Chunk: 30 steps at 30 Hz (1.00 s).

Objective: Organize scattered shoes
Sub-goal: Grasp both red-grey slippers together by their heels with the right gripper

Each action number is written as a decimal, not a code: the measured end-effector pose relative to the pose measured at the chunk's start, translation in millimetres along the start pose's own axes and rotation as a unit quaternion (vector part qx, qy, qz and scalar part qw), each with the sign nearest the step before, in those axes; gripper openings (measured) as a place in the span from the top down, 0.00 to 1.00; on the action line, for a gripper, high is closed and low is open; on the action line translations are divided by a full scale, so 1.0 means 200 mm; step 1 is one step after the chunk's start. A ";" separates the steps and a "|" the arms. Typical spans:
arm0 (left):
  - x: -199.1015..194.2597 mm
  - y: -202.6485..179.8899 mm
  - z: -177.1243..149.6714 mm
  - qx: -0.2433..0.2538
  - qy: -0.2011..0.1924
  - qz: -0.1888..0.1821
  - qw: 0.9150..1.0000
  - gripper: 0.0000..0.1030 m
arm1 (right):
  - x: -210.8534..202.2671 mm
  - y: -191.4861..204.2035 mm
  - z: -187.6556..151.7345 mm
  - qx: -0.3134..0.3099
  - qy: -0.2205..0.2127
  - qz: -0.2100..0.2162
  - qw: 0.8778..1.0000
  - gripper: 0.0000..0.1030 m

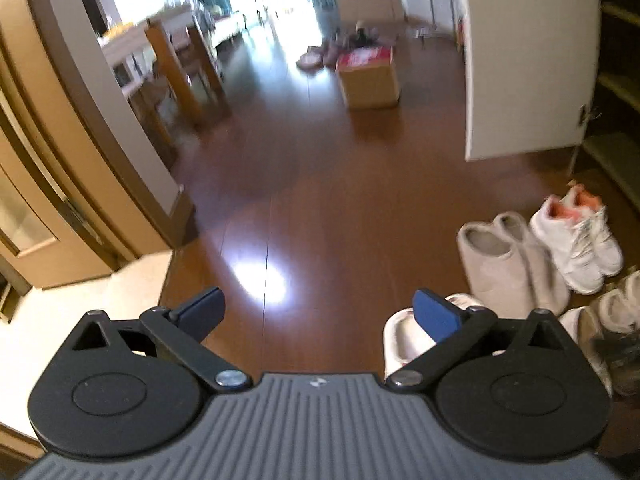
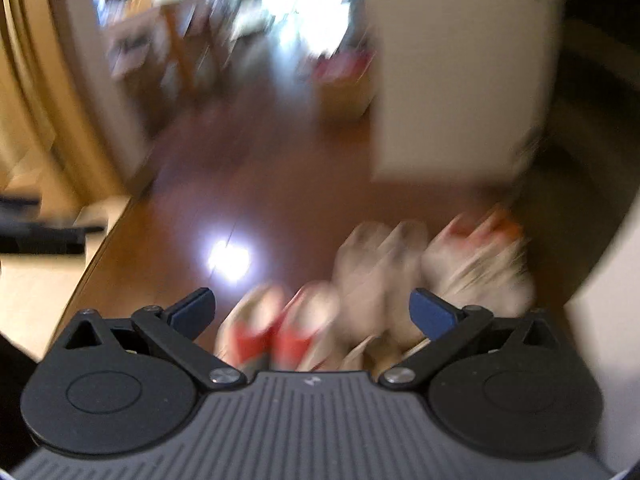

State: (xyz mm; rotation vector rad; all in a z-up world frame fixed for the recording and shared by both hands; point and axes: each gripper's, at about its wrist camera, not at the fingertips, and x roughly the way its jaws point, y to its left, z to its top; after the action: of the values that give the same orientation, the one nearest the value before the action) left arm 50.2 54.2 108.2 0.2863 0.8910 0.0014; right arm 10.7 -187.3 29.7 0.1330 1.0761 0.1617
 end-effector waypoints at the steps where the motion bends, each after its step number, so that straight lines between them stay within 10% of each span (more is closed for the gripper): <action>1: 0.09 0.00 0.04 0.019 0.019 -0.006 1.000 0.02 | 0.14 0.00 0.05 0.008 0.036 0.000 0.999 0.03; 7: 0.60 -0.06 0.11 0.089 0.038 0.014 0.995 0.01 | 0.92 -0.02 0.25 0.031 0.162 -0.005 0.986 0.04; 13: 1.06 -0.09 -0.10 0.044 0.080 0.031 0.995 0.02 | 1.53 -0.02 0.20 0.028 0.245 -0.013 0.969 0.07; 18: 1.26 -0.02 -0.32 -0.016 0.125 0.011 0.992 0.02 | 1.65 0.03 0.12 -0.003 0.301 -0.031 0.953 0.18; 21: 1.33 0.03 -0.40 -0.037 0.136 0.017 0.990 0.02 | 1.71 0.05 0.11 0.032 0.349 -0.001 0.937 0.51; 30: 1.42 0.07 -0.30 -0.001 0.187 0.046 0.981 0.05 | 1.57 -0.04 0.06 0.032 0.317 0.032 0.947 0.76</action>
State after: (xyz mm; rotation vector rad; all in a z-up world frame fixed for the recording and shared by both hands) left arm 183.9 116.4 -141.2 0.3321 1.2509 0.1458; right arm 167.8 -133.2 -236.6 0.1803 1.7221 0.2380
